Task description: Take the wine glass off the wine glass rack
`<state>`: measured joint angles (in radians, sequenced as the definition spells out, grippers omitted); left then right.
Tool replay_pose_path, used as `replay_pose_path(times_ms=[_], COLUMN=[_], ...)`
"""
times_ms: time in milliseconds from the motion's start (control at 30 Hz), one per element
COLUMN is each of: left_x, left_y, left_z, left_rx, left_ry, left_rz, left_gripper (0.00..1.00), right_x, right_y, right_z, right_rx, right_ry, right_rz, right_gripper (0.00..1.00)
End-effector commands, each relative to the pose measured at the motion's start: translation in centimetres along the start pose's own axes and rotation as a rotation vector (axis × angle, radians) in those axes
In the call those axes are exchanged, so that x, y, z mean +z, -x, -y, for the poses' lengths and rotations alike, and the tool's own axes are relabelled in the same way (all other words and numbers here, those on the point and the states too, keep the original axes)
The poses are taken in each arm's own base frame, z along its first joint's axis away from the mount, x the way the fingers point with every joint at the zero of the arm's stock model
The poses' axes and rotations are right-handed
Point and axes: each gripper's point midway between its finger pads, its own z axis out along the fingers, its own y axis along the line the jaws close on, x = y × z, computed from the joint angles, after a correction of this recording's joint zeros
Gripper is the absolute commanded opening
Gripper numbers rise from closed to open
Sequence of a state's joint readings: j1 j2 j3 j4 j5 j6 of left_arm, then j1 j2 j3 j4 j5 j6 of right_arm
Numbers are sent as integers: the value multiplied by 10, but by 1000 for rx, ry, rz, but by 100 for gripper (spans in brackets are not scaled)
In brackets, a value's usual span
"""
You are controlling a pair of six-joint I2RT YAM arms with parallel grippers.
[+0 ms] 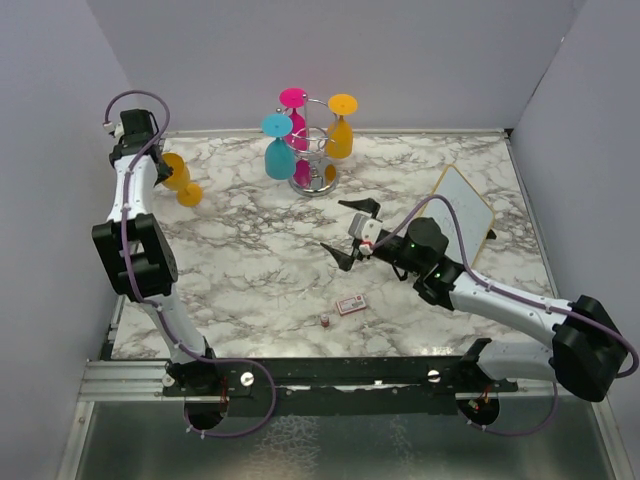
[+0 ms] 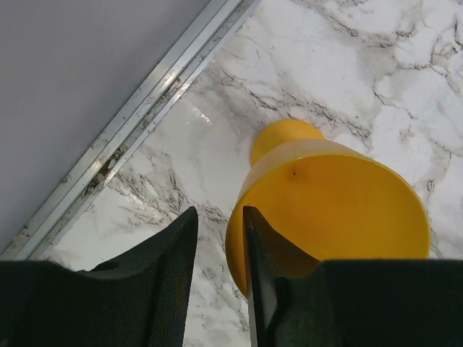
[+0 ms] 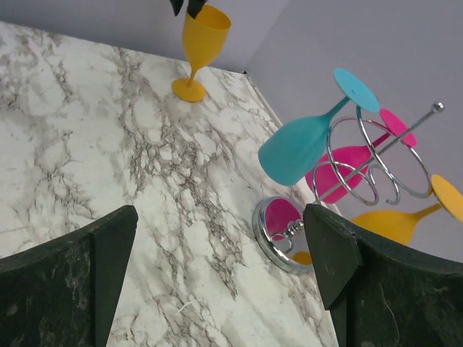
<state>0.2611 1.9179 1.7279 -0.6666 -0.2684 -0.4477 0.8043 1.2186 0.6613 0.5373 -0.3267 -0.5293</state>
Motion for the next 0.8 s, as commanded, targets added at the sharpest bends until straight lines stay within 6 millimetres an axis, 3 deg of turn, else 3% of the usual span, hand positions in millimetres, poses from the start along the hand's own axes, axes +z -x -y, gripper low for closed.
replay_pose_path(times_ms=[0,100,267,400,567,767], left_x=[-5,-20,-45,-63,-91,-136], left_y=[11,20,31,36,40,38], left_z=[-3,-4,-3,1,2,38], left_rx=[-41,-61,-89,-88,-92,-49], left_ry=[-67,-108,-201,-260,-315,-463], left_rz=[-7,14,61,100,175,308], left_gripper=[39,51,66,76,79,79], right_x=[0,-2,-1,-3,-11,-32], right_y=[8,6,6,6,7,-5], right_z=[28,32,18,18,26,44], right_rx=[182,256,297,315,329,420], right_ry=[-162,-209,-134,-138,-192,-348], right_rz=[-16,-29,-44,-56,-70,-145], right_gripper=[100,100,100,100,100,100])
